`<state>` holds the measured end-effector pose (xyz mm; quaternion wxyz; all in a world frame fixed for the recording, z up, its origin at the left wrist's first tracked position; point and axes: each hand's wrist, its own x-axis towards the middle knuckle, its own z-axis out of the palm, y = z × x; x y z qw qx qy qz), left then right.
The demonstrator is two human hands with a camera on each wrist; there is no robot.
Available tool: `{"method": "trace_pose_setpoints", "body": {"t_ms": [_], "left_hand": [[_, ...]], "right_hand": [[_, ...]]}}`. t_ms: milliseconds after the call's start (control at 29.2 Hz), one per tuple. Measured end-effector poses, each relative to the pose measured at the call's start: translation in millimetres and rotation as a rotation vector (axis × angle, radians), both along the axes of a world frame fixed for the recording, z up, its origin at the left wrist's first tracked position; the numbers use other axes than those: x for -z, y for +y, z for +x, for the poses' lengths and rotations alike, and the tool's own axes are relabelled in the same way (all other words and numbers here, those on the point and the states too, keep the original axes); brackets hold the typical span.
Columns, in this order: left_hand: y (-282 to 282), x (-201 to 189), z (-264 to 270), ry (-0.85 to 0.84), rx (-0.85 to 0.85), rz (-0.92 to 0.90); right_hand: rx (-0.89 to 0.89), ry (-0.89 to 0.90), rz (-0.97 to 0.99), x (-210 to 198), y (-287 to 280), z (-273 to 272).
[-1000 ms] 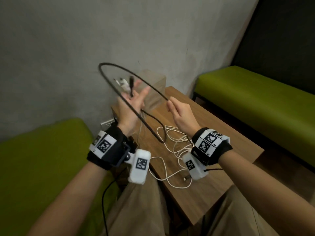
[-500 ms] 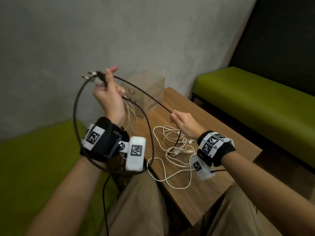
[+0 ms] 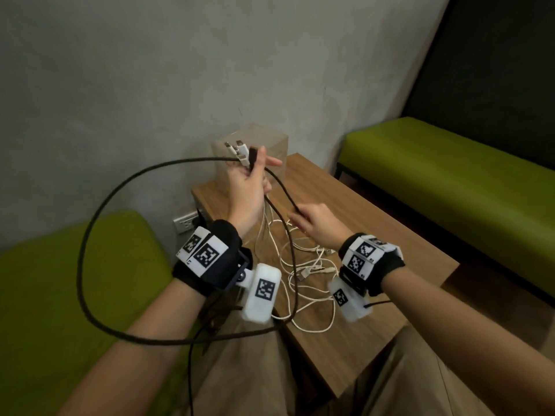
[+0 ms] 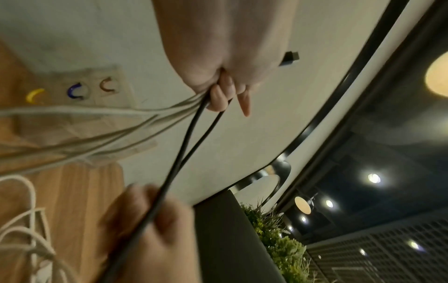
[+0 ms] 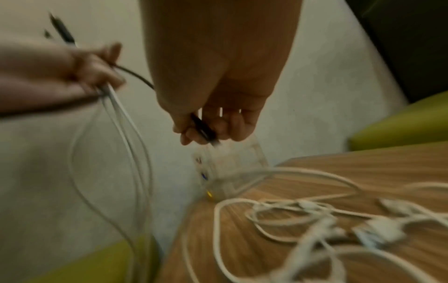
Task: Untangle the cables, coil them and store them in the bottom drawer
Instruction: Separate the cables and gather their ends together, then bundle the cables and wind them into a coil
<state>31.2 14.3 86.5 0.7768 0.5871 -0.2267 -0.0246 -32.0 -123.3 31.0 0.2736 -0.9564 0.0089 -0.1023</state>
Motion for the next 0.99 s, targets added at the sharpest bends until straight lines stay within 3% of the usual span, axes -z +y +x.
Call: {"method": "trace_pose_setpoints", "body": {"t_ms": [137, 342, 547, 650, 718, 787, 855, 992], "left_hand": [[10, 1, 10, -0.033, -0.038, 0.012], [44, 8, 30, -0.130, -0.195, 0.158], [85, 22, 37, -0.134, -0.252, 0.250], [100, 19, 40, -0.153, -0.308, 0.336], [104, 15, 38, -0.235, -0.276, 0.483], [105, 9, 30, -0.202, -0.230, 0.600], [106, 9, 26, -0.096, -0.190, 0.551], [102, 12, 28, -0.167, -0.275, 0.510]], "right_hand": [[0.018, 0.059, 0.048, 21, 1, -7], [-0.034, -0.039, -0.015, -18, 38, 21], [-0.159, -0.202, 0.381, -55, 111, 60], [-0.294, -0.317, 0.231, -67, 128, 67], [-0.362, -0.377, 0.100, -74, 134, 69], [-0.425, -0.428, -0.016, -75, 140, 70], [-0.416, -0.470, -0.073, -73, 143, 73], [-0.367, -0.551, -0.109, -68, 145, 75]]}}
